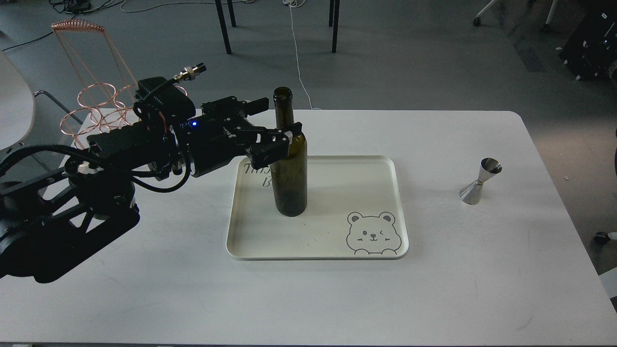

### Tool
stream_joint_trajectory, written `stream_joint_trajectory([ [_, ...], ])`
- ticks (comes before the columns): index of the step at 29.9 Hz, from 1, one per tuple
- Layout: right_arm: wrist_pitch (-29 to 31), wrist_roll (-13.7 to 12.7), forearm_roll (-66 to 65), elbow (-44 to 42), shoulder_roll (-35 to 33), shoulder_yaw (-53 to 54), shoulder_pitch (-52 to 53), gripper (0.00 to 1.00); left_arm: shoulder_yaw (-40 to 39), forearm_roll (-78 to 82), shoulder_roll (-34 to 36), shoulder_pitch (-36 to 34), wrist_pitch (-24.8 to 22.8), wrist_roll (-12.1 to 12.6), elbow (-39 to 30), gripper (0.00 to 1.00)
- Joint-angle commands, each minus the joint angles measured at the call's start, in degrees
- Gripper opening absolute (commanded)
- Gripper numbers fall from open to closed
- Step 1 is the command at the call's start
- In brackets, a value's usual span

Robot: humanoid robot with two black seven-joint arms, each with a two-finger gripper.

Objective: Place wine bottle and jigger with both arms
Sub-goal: 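Reach the left gripper to the neck of the green wine bottle, then close the left gripper on the bottle neck and lift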

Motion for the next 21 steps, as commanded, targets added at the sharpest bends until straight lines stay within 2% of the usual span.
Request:
stream_joint_trajectory([
  [1,-0.1,0.0,0.0,0.0,0.0,0.0,0.1,0.97,0.0,-0.1,-1.2,-0.1,0.1,0.2,0.3,0.78],
  [3,-0.1,0.0,0.0,0.0,0.0,0.0,0.0,0.97,-0.1,0.0,-1.6,-0.2,0.1,0.3,0.7,0.75],
  [5,-0.1,0.0,0.0,0.0,0.0,0.0,0.0,0.97,-0.1,0.0,-1.6,-0.2,0.1,0.3,0.7,0.69],
  [8,-0.2,0.0,0.0,0.0,0.0,0.0,0.0,0.97,-0.1,0.0,-1.8,-0.2,0.0,0.3,0.8,0.54],
  [21,-0.2,0.0,0.0,0.0,0.0,0.0,0.0,0.97,-0.4,-0.2,-2.1,-0.7,0.1,0.5,1.0,0.54],
])
